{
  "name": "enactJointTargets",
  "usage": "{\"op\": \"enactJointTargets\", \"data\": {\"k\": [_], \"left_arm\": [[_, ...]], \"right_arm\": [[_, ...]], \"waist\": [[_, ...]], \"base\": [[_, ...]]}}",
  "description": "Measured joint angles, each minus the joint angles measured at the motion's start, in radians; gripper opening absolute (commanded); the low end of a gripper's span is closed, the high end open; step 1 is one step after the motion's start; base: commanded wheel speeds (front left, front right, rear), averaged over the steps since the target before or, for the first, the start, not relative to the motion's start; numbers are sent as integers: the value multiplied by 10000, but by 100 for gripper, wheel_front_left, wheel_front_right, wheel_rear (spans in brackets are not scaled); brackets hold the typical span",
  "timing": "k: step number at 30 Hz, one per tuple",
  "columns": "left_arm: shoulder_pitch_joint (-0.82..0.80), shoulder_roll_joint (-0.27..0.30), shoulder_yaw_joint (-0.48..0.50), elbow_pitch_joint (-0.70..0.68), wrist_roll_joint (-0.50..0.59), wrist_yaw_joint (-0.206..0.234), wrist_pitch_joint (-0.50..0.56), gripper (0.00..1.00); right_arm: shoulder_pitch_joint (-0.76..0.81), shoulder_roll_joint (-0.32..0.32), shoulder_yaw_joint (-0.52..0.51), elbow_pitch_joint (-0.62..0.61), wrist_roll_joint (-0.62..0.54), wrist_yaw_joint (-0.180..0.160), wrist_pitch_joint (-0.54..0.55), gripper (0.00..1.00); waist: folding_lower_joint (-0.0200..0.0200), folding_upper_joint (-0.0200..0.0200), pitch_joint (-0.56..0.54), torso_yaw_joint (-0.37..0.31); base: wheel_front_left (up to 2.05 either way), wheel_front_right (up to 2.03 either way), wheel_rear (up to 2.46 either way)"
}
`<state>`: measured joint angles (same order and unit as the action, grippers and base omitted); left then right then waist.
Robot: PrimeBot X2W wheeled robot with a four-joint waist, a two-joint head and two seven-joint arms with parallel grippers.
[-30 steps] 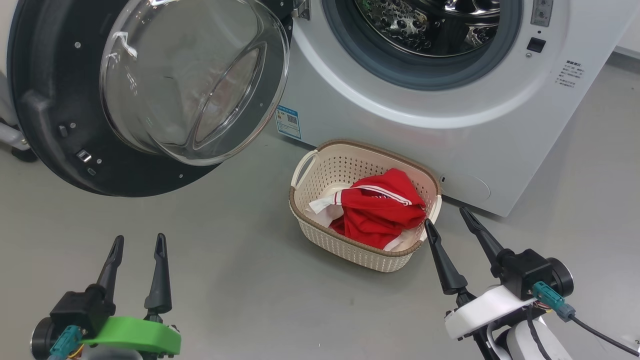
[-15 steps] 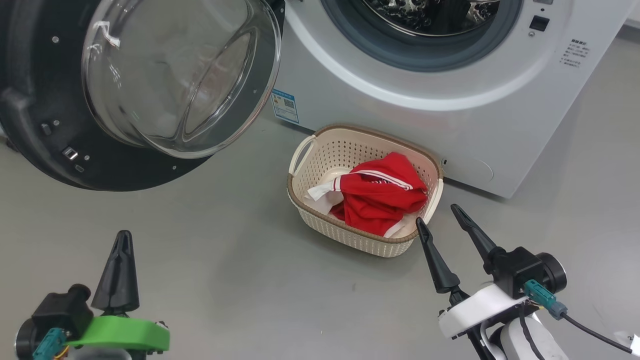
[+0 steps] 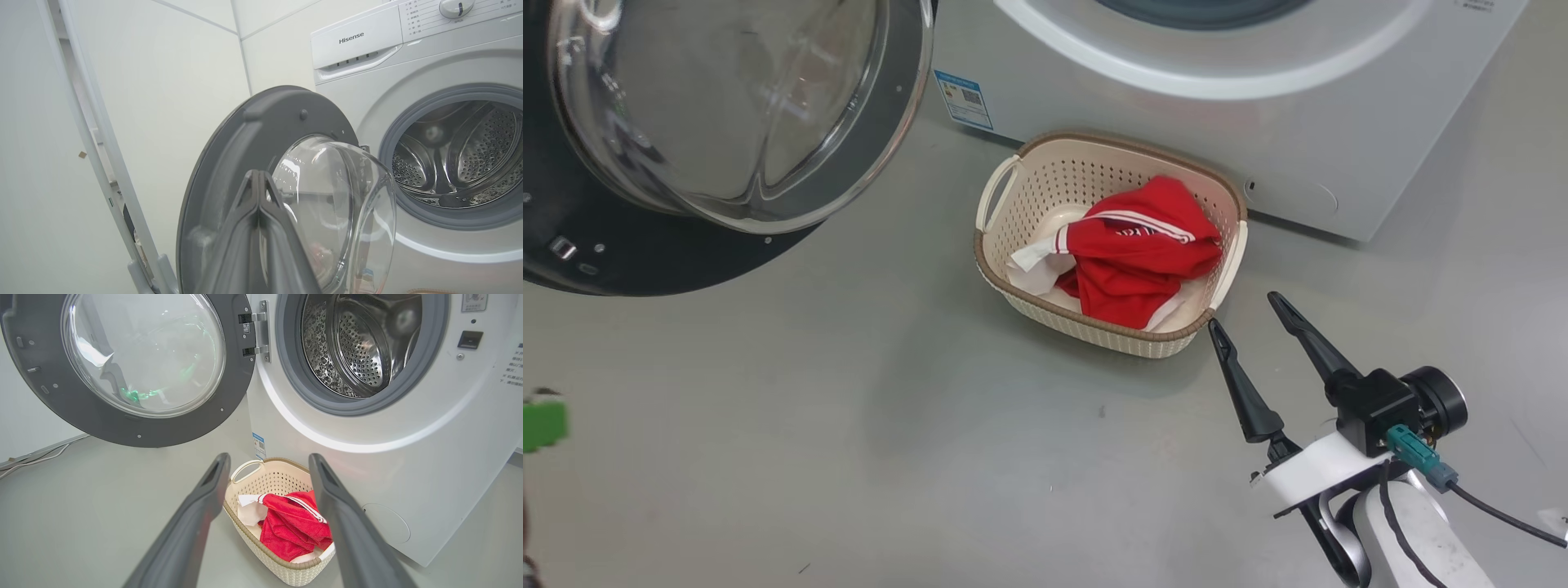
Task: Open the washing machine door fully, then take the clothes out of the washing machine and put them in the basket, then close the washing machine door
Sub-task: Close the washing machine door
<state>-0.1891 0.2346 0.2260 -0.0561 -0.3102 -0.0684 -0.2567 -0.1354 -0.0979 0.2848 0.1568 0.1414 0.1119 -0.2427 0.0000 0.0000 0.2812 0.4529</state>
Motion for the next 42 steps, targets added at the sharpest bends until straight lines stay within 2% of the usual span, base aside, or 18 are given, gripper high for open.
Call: {"op": "enactJointTargets", "data": {"k": [5,9,15,21,26,27,29,32,42], "left_arm": [[-808,1561,1216,8,174,-75,2,0],[-1564,2240,2167,673,-598,-86,408,0],[-3064,2240,3528,2575,-3009,-19,1593,0],[-4022,2337,4828,4625,-4571,577,2878,0],[-4658,2661,5937,5697,-5373,1267,3400,0],[-4658,2661,5937,5697,-5373,1267,3400,0],[-5002,2746,6487,6364,-5942,1567,3841,0],[-5275,2725,6761,7016,-6577,1645,4527,0],[-5849,2784,7008,8259,-7160,1799,5822,0]], "right_arm": [[-319,-58,117,-71,-117,2,56,100],[-462,-125,121,-54,-119,2,56,100],[-494,-136,255,136,-117,12,54,100],[-624,-58,489,267,-115,15,48,100],[-624,-33,571,366,-104,15,36,100],[-624,-33,571,366,-104,15,36,100],[-623,-27,606,416,-102,15,23,100],[-621,-17,612,430,-100,15,21,100],[-624,0,756,437,-121,17,-6,100]], "waist": [[0,0,470,-230],[0,-1,743,-488],[0,0,947,-910],[0,0,936,-1273],[0,0,857,-1549],[0,0,857,-1549],[0,0,803,-1680],[0,0,757,-1762],[0,0,776,-1849]], "base": [[0,0,0],[0,0,0],[0,0,0],[0,0,0],[0,0,0],[0,0,0],[0,0,0],[0,0,0],[0,0,0]]}}
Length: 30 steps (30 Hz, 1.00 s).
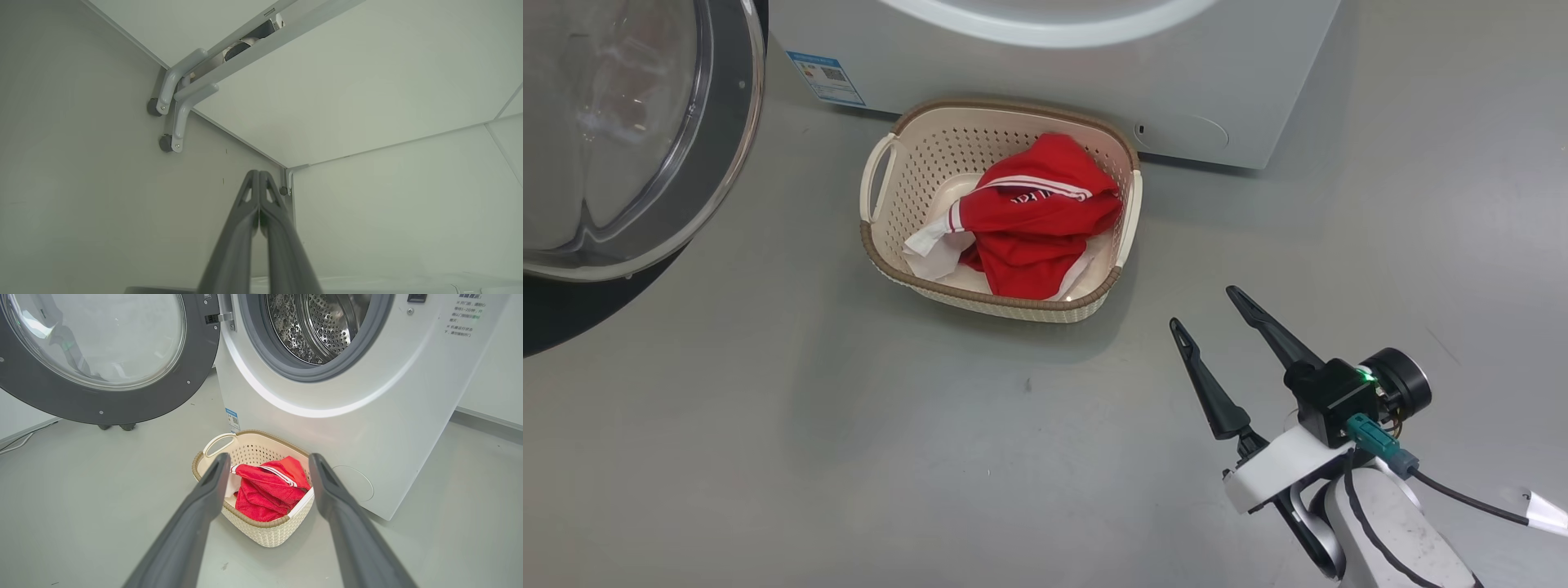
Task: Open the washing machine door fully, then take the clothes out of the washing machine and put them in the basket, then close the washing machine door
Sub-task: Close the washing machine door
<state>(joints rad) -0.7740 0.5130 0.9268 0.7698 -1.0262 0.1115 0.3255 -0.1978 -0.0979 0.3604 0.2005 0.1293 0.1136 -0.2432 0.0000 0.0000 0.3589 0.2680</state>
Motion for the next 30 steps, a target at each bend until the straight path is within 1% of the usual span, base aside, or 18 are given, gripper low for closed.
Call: {"op": "enactJointTargets", "data": {"k": [5,15,30], "left_arm": [[-387,-6,-290,520,-73,75,951,0],[-790,-2,-830,1043,-140,77,2278,0],[-890,336,-976,1570,-140,81,3120,0]], "right_arm": [[-1,6,71,8,0,29,-2,100],[-174,6,69,25,-2,29,-13,100],[-254,12,52,146,0,31,-44,100]], "waist": [[0,0,55,-43],[0,0,154,-139],[0,0,152,-194]], "base": [[0,0,0],[0,0,0],[0,0,0]]}}
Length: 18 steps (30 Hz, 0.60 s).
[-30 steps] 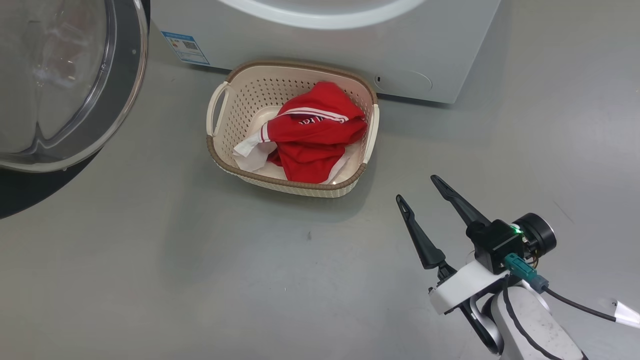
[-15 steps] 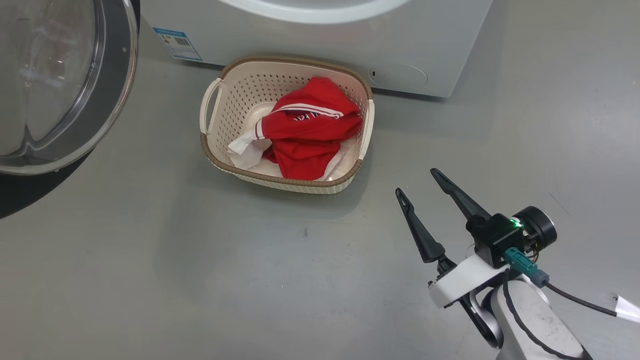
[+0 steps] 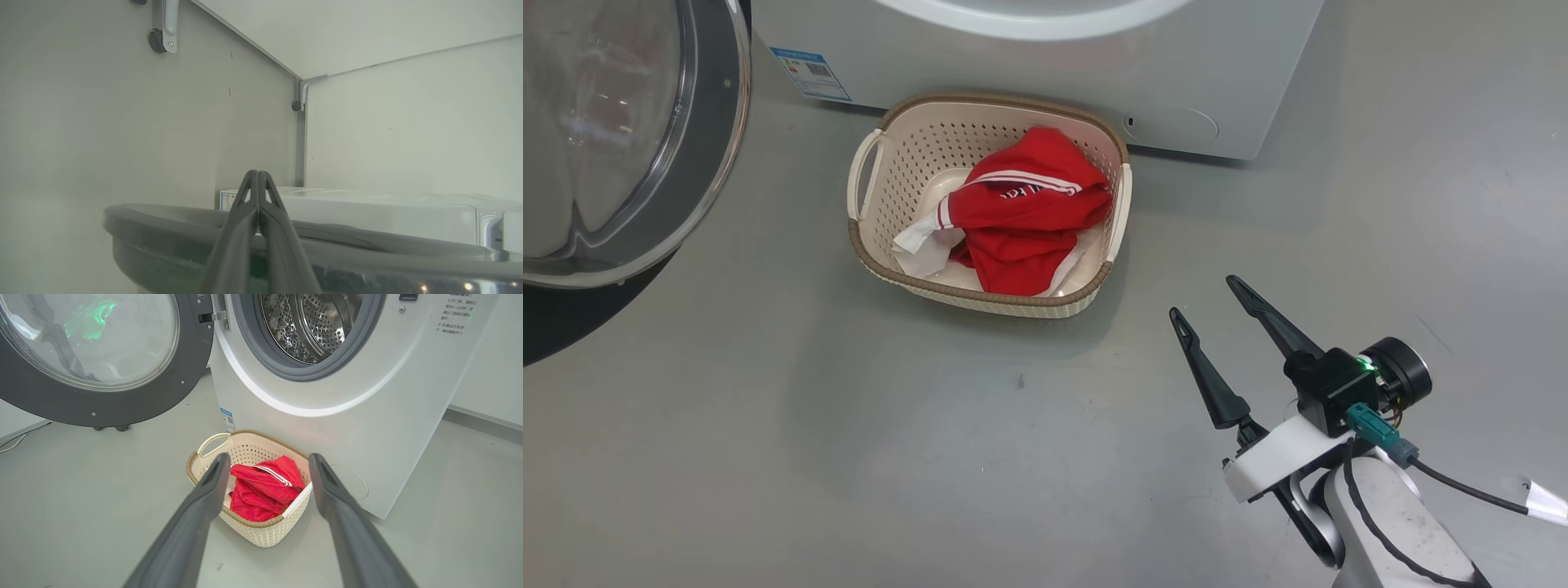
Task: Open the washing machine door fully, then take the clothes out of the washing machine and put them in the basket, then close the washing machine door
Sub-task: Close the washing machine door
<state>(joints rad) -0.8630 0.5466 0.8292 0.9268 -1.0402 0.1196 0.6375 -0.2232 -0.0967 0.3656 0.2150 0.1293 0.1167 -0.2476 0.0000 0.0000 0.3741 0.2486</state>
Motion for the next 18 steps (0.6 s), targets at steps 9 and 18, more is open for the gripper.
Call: {"op": "enactJointTargets", "data": {"k": [9,18], "left_arm": [[-2,8,-86,265,-65,2,552,0],[-2,-205,-253,403,-518,-299,1708,0]], "right_arm": [[-19,4,-10,102,2,0,-15,100],[-23,10,-36,249,6,0,-15,100]], "waist": [[0,0,-122,43],[0,0,-298,113]], "base": [[0,0,0],[0,0,0]]}}
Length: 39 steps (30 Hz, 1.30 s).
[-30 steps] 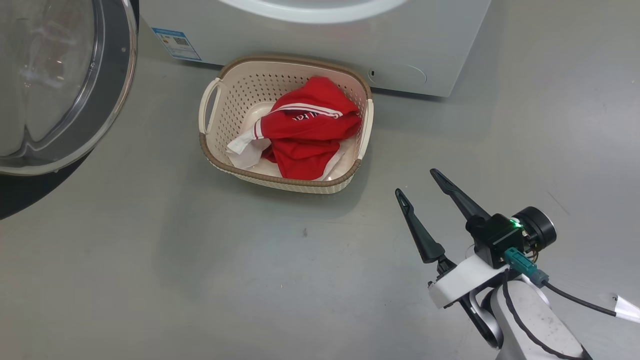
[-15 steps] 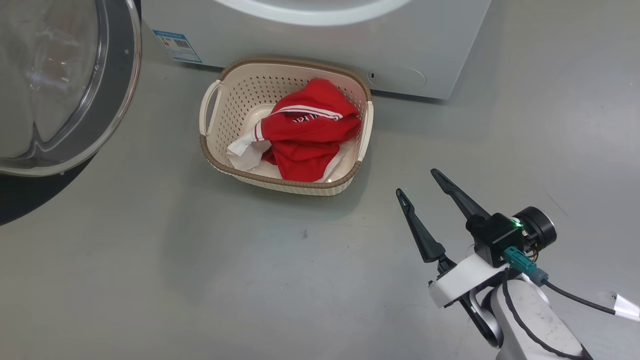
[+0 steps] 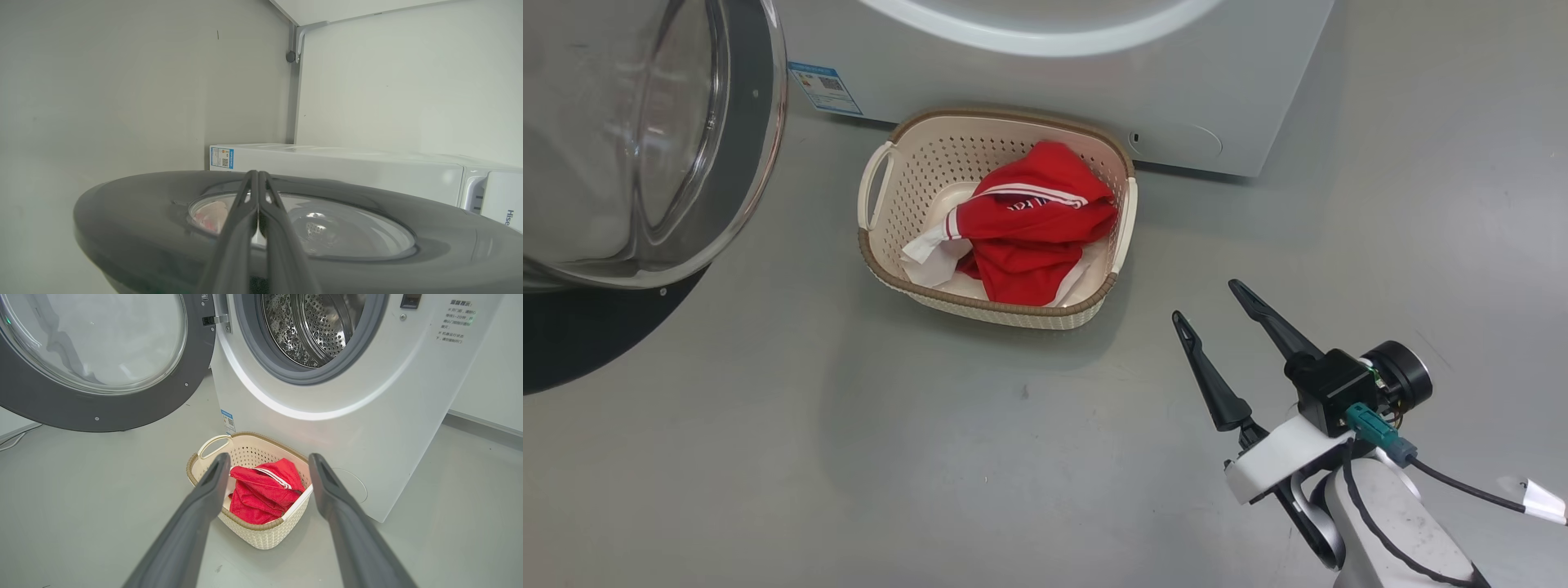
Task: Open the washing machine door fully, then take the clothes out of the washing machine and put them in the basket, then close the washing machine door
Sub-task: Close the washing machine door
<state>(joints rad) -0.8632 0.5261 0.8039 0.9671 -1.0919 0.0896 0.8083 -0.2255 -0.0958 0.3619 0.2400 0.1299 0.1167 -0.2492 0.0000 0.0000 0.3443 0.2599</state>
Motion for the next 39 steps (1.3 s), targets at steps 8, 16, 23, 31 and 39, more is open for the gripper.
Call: {"op": "enactJointTargets", "data": {"k": [8,16,23,31,39], "left_arm": [[5,-424,71,178,-562,-451,1028,0],[52,-867,548,272,-1360,-963,2080,0],[557,-1317,531,280,-1553,-1361,2978,0],[859,-1618,257,81,-1755,-1695,3860,0],[1075,-2322,105,-257,-2013,-1891,4707,0]], "right_arm": [[0,19,-15,127,21,-2,0,100],[10,58,-42,132,104,-6,0,100],[39,107,-33,142,128,-6,-2,100],[62,165,-19,136,182,-6,-2,100],[104,190,12,146,201,-8,-2,100]], "waist": [[0,0,-236,63],[0,0,-522,126],[0,0,-778,179],[0,0,-894,174],[0,0,-1072,150]], "base": [[0,0,0],[0,0,0],[0,0,0],[0,0,0],[0,0,0]]}}
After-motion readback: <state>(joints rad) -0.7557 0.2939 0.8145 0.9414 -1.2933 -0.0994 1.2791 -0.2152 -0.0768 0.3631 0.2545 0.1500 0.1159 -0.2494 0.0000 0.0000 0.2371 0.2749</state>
